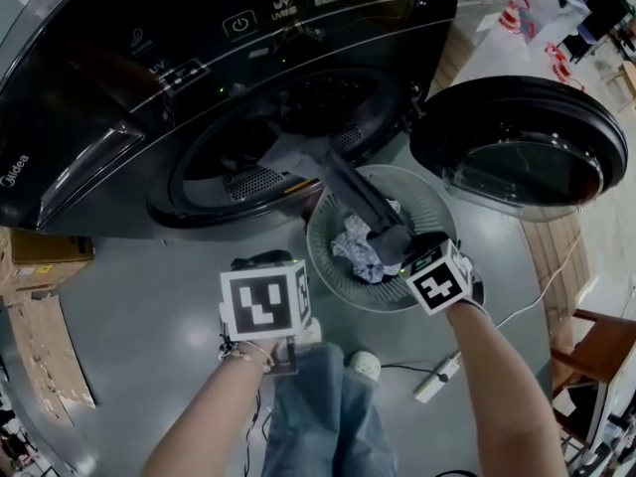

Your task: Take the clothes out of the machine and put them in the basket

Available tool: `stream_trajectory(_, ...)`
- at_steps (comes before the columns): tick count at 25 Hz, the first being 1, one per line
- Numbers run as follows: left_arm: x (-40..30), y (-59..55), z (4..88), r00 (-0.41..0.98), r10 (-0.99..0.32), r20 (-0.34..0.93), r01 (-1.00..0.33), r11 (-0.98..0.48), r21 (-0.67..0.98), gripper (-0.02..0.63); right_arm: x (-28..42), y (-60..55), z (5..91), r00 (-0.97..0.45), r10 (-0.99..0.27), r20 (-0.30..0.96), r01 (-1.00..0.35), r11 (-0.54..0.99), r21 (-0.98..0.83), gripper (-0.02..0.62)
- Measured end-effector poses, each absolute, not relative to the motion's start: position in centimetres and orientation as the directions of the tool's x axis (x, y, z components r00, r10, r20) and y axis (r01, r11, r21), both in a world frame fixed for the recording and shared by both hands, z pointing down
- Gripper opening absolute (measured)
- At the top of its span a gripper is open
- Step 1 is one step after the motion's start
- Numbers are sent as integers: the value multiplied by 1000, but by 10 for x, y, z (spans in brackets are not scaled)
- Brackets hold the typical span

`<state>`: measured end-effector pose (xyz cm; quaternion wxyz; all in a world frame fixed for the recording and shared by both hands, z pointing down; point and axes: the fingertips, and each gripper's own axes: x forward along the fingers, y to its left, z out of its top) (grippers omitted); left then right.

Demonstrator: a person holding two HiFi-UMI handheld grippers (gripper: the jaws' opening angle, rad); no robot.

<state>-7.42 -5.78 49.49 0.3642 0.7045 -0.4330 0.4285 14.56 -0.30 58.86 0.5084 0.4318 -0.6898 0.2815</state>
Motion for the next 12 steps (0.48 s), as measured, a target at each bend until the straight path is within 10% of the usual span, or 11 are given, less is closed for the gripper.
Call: stream_trajectory(12,-74,-55,496,264,-293,919,-920,-363,148,5,168,45,613,-69,-167,984,-934,357,-5,20)
